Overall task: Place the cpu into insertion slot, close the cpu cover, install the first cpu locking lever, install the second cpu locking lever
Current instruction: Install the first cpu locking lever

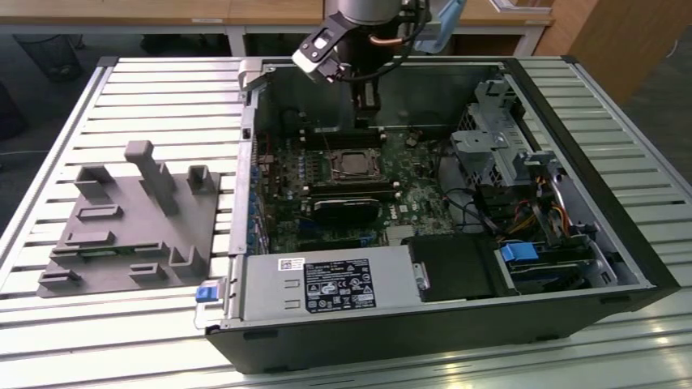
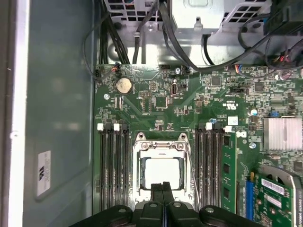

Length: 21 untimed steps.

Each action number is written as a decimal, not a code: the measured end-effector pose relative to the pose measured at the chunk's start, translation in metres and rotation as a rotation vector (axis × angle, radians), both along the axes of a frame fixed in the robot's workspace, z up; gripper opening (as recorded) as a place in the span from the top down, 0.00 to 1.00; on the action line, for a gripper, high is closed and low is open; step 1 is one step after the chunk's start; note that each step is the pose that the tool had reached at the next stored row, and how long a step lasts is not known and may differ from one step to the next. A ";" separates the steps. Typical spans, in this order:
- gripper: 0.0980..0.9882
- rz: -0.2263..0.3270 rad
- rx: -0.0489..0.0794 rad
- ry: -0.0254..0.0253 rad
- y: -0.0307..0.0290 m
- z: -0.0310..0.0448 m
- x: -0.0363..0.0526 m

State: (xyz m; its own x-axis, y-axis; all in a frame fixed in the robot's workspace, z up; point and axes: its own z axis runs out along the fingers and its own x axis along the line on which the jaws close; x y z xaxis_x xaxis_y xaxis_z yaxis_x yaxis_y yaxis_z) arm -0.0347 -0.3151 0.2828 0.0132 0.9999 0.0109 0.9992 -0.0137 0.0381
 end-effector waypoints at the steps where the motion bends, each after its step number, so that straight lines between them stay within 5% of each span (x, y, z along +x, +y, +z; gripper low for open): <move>1: 0.99 0.000 0.000 0.0000 0.0000 0.0023 0.0000; 7: 0.99 0.016 0.000 -0.0001 0.0000 0.0078 0.0000; 21: 0.99 0.271 0.000 0.0000 0.0000 0.0078 0.0000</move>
State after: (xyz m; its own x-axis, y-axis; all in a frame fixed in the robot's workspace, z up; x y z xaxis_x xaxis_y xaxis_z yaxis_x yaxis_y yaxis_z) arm -0.0347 -0.3151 0.2906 -0.2547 0.9670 0.0108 0.9664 0.2541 0.0381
